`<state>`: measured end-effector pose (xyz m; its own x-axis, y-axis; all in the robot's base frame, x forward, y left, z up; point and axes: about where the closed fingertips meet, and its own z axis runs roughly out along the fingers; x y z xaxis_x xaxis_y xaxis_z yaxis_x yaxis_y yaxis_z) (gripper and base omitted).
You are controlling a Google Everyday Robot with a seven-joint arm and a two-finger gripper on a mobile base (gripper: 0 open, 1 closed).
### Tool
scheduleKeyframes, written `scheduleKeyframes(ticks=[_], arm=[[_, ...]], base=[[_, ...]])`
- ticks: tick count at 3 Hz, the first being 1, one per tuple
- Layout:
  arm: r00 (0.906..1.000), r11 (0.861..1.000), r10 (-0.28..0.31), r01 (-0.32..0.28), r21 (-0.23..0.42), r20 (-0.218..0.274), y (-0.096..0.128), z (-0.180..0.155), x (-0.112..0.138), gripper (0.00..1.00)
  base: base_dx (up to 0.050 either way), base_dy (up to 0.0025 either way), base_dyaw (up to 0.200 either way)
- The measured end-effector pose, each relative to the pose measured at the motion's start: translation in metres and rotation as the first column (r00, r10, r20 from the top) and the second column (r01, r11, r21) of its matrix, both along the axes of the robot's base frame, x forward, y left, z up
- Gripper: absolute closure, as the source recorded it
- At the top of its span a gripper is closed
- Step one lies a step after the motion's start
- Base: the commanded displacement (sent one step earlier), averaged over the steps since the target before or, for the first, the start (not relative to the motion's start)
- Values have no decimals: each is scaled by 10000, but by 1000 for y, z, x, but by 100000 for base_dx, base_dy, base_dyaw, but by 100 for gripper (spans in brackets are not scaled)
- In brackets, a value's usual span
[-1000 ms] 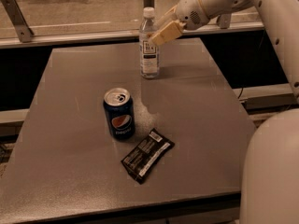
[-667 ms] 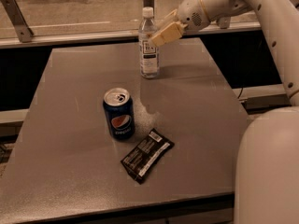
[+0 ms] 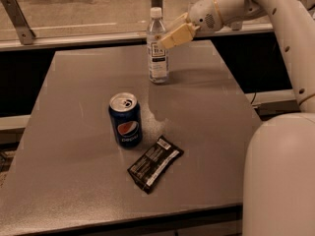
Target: Move blue plastic bottle near pepsi can
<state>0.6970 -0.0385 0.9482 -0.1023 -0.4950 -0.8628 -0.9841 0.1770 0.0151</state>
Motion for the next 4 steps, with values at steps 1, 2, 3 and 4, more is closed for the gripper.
scheduleKeyframes(ticks=[1, 2, 3, 4], arm=[[9997, 10000, 6, -7, 73, 233, -3, 14, -7, 100], [9970, 9997, 99, -116, 220, 773, -6, 29, -20, 100], [9864, 9992, 288, -331, 239, 1620, -10, 35, -42, 100], [9795, 9980, 585, -622, 130, 1926, -12, 22, -64, 100]], base=[[0, 0, 0], [0, 0, 0], [0, 0, 0], [0, 0, 0]])
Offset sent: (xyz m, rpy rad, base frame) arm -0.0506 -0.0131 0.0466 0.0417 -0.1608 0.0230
